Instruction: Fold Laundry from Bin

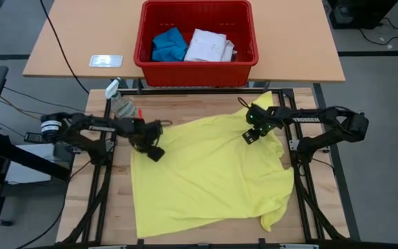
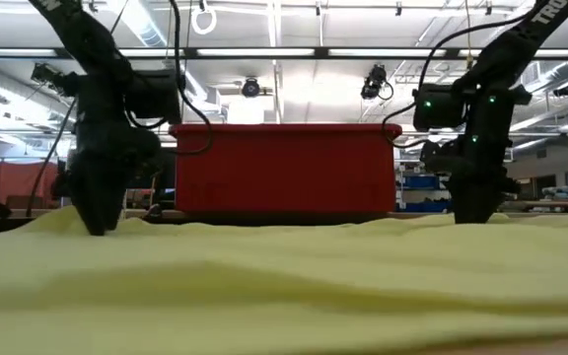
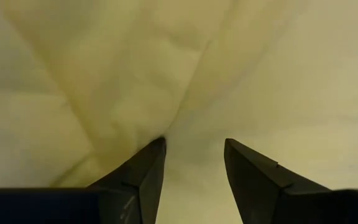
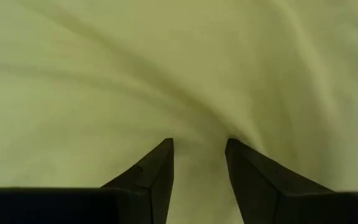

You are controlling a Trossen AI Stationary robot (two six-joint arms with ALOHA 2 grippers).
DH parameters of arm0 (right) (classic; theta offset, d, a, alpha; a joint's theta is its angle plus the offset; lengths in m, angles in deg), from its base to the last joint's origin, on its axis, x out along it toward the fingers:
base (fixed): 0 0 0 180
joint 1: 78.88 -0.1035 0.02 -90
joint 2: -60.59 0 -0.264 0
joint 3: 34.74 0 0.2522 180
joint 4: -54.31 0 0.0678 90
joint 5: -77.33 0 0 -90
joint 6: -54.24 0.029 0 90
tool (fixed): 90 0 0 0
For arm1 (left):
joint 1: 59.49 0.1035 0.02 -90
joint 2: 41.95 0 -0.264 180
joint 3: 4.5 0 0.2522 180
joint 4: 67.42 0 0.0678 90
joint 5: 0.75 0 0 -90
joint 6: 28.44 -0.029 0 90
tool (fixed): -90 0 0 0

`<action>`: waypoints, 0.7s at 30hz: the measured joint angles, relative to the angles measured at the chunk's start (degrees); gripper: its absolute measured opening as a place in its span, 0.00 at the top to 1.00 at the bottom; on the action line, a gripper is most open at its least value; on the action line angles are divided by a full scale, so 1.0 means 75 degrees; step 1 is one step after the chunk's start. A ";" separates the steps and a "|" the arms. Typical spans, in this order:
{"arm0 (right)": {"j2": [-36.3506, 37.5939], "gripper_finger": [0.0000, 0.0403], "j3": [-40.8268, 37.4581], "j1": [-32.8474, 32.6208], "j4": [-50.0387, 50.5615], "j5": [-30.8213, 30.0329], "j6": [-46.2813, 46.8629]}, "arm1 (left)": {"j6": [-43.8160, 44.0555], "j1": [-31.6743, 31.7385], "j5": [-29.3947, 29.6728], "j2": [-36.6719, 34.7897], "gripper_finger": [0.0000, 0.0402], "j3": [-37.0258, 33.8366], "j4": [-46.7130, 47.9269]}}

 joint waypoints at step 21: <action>0.0000 0.61 -0.0141 -0.1544 0.0267 0.2053 0.0462 | 0.0348 -0.0566 -0.0749 -0.0591 0.64 -0.0049 -0.0100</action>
